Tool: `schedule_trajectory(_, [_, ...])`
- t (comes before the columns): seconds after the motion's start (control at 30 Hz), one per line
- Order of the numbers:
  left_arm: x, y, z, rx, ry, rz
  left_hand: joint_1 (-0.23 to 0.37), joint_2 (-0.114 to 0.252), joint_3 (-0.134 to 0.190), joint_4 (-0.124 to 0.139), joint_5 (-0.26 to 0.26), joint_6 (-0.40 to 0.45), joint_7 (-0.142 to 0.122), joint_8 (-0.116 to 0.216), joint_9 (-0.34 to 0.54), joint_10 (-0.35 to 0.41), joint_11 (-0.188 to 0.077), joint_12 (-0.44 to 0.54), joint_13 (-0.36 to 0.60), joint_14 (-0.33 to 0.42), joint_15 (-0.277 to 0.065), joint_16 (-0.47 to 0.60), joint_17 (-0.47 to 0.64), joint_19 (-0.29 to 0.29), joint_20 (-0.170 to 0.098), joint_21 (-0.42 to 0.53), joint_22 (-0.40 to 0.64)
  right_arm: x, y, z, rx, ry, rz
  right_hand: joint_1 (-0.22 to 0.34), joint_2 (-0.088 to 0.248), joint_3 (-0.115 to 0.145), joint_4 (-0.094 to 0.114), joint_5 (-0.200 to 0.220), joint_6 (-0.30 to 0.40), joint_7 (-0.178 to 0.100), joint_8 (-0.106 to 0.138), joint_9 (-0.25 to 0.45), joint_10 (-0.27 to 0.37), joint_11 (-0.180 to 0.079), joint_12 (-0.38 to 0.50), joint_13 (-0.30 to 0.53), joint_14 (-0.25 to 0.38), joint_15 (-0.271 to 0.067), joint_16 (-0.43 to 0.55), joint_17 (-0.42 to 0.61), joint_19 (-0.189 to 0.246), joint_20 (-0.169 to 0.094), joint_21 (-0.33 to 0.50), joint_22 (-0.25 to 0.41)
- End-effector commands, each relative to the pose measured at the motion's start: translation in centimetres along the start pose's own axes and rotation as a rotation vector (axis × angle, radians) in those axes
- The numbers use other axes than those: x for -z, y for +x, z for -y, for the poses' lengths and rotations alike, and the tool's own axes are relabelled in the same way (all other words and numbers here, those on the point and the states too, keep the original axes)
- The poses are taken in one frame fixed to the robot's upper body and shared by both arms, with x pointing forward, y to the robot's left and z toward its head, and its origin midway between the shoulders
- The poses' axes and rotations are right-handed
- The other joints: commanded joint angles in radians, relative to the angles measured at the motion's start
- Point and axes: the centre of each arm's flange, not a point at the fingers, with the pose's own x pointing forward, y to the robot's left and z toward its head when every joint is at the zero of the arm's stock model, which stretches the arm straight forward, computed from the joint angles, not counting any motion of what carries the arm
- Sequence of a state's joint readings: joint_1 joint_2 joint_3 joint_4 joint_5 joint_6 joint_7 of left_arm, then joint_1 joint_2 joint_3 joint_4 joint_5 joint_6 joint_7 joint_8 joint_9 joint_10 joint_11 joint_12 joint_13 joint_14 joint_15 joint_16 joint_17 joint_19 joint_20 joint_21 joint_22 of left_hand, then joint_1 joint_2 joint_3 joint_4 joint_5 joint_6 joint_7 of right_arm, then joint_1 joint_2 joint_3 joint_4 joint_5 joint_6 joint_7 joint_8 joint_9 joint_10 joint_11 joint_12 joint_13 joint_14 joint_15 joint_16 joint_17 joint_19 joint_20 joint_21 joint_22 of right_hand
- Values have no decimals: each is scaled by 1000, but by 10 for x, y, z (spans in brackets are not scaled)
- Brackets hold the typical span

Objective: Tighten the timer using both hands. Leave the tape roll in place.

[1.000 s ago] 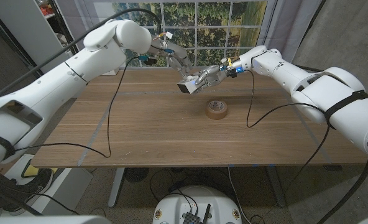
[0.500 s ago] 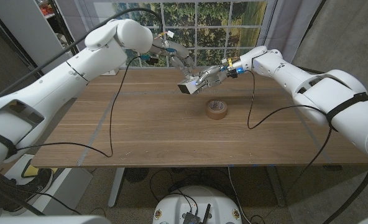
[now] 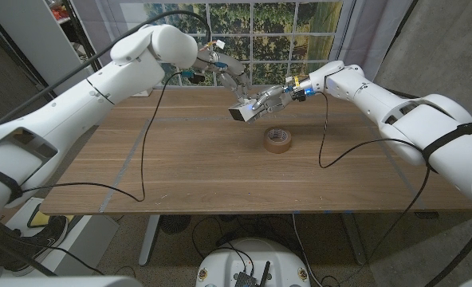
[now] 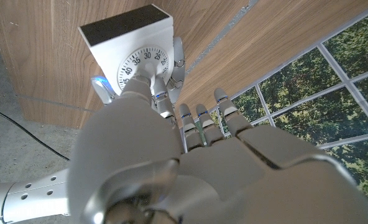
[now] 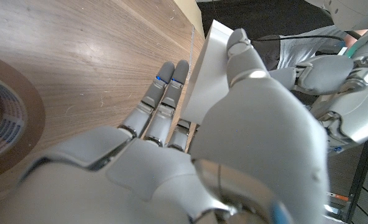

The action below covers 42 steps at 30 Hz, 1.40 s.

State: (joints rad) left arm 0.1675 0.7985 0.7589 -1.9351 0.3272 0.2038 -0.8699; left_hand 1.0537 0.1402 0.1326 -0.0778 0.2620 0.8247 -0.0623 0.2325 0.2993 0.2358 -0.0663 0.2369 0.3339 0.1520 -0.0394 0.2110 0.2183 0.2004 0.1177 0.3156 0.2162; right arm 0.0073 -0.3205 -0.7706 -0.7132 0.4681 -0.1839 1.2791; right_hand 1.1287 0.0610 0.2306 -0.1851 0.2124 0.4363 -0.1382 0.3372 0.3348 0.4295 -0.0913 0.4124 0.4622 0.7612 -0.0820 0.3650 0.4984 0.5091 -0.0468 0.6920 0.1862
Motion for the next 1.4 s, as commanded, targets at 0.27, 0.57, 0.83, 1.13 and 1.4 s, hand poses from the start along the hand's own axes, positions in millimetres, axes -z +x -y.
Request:
schedule_trajectory(0.27, [-3,6,7,4,-6,10,30,2,7,-14,-4,34,-32,14,11,17,-3,11,1,17,-12,3,-1,10,-2,10,4,2,0,-2,-2,12,20,-14,89,36,38,6,141,-41,5,10,123,0,51,129,-8,-151,-7,3,-4,-64,13,1])
schedule_trajectory(0.57, [-4,9,8,0,-10,23,40,8,10,-17,-2,61,-51,25,16,32,-22,17,0,32,-23,7,-2,15,-6,14,5,4,-2,-2,-4,14,22,-16,89,36,39,6,146,-40,4,11,126,0,49,130,-7,-150,-7,4,-5,-63,16,1])
schedule_trajectory(0.83, [-3,6,10,-30,-4,52,67,13,18,-30,0,103,-84,44,29,60,-61,28,-2,49,-41,10,-3,21,-19,21,6,5,-3,-1,-17,4,17,-15,88,38,38,6,160,-33,7,13,135,-1,48,130,-8,-151,-9,5,-4,-72,19,0])
schedule_trajectory(1.13, [-2,-4,7,-41,7,73,105,14,29,-47,4,168,-73,77,46,91,-90,39,-3,64,-59,13,-1,33,-42,32,8,3,1,1,-54,-30,-1,3,85,43,28,6,166,-38,8,20,141,-20,45,133,-8,-154,-7,11,-23,-109,15,-1])
schedule_trajectory(1.4, [-1,-5,6,-33,17,133,131,14,36,-57,6,192,-90,92,56,117,-113,47,-4,74,-66,17,3,48,-55,44,11,3,9,4,-31,-3,4,10,87,46,27,6,169,-41,7,22,140,-22,42,136,-11,-154,-7,15,-33,-117,14,-1])
